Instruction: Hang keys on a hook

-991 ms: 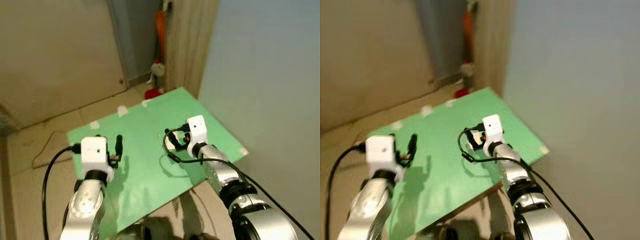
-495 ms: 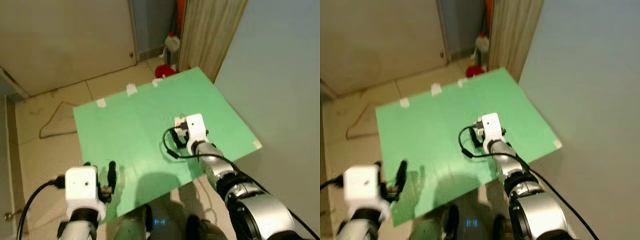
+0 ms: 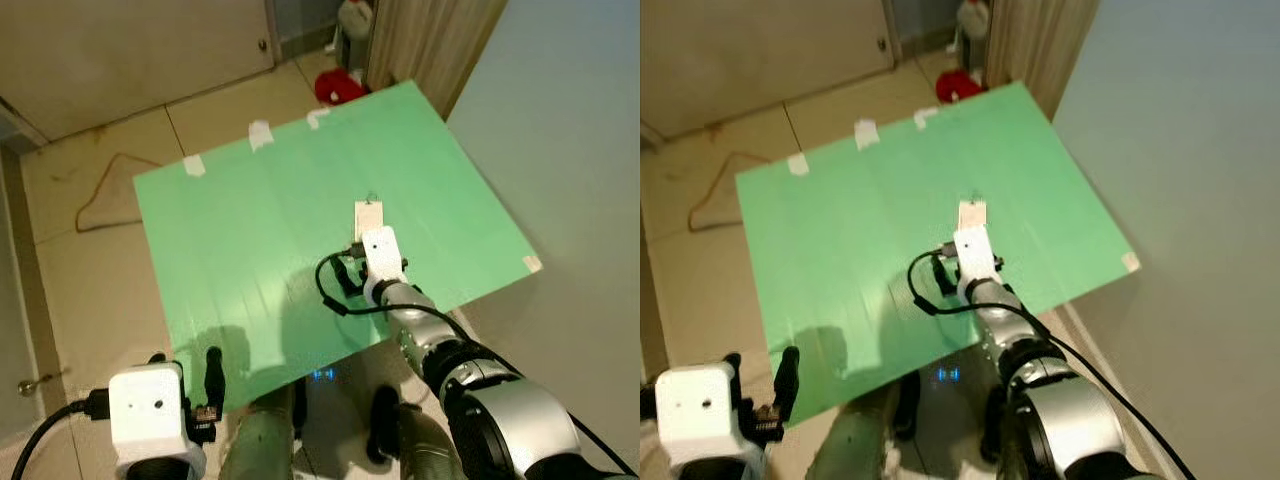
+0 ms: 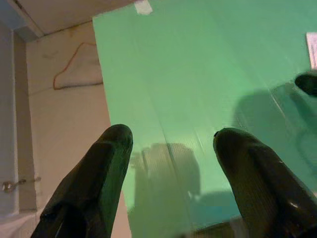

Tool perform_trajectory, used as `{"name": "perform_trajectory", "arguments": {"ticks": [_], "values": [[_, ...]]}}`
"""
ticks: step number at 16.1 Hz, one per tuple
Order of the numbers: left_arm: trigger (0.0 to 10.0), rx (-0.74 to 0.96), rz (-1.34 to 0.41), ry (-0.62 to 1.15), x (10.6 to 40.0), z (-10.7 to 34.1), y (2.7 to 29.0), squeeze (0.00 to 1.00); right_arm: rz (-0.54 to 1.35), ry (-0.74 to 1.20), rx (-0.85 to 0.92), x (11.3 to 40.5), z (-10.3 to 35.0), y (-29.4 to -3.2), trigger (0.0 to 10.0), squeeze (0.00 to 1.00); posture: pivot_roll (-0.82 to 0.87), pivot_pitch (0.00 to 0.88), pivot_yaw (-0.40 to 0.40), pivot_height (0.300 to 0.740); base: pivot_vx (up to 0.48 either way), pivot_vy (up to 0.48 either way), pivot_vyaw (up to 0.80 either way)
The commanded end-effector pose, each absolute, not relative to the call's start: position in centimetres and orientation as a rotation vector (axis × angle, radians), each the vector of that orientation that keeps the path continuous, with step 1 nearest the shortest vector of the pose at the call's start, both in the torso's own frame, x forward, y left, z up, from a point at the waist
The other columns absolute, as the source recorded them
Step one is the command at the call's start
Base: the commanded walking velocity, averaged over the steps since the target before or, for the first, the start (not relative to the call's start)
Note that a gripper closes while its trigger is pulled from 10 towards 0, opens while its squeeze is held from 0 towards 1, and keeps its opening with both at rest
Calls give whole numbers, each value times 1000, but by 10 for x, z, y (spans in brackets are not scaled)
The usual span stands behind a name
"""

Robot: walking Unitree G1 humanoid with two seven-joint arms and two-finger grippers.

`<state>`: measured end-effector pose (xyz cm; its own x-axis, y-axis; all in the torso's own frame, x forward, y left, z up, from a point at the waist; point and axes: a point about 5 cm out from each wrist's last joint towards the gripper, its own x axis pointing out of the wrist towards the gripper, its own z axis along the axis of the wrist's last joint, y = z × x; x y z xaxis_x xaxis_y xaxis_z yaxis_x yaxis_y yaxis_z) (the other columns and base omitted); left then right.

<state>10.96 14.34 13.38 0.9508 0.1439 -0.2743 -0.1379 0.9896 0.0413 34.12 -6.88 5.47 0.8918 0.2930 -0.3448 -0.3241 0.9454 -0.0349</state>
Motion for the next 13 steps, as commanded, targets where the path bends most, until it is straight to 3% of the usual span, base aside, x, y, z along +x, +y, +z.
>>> {"name": "perform_trajectory", "arguments": {"ticks": [1,8,13], "values": [[10000,32,164,297,104,137,143,0,324,368,-86,339,51,-66,10000,0,574,442,32,740,0,0,0],[10000,20,216,331,90,140,138,0,385,254,-134,355,86,-37,10000,0,610,494,9,740,0,0,0],[10000,-7,221,368,85,137,133,0,222,434,-77,347,59,-64,10000,0,591,523,4,740,0,0,0]]}}
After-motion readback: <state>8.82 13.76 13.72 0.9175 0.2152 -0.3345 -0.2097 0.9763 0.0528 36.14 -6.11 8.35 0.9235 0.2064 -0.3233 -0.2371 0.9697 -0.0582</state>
